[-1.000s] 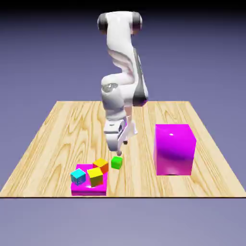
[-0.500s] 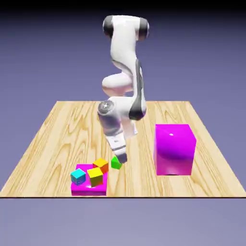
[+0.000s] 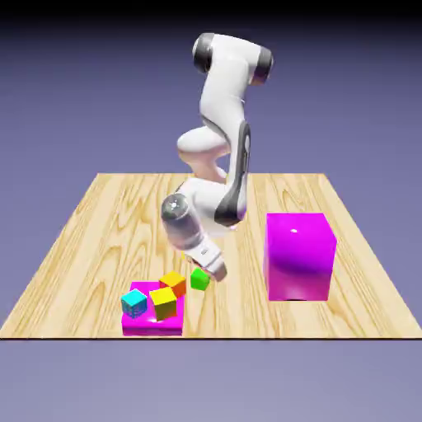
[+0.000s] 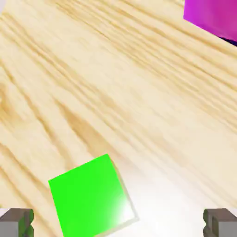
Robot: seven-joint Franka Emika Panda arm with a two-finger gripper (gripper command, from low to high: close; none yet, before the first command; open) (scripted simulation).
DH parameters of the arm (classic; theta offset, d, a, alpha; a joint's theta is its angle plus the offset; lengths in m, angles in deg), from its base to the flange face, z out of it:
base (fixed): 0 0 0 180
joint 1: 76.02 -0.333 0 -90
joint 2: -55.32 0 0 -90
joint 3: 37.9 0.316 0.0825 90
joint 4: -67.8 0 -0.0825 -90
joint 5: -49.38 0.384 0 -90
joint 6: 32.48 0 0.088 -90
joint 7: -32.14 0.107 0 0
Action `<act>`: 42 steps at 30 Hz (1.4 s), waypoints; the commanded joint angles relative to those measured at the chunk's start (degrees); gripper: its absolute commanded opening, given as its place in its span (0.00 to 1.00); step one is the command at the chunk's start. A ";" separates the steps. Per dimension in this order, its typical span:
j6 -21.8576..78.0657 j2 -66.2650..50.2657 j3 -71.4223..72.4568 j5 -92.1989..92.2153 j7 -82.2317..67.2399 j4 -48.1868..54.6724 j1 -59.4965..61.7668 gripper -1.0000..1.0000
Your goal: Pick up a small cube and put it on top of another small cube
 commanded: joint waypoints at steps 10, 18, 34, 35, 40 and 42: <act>7.33 -7.66 -7.32 4.18 -23.98 2.71 -6.41 0.50; 0.74 -14.98 2.10 14.03 -29.84 0.70 -1.72 0.00; 20.58 -8.82 1.76 7.30 1.53 25.21 12.00 0.00; 21.87 -9.18 2.21 7.94 3.30 27.28 14.08 0.00; 28.25 -11.03 4.31 11.22 11.81 37.48 24.46 0.00; 28.81 -12.04 2.98 12.58 10.14 37.93 26.25 0.00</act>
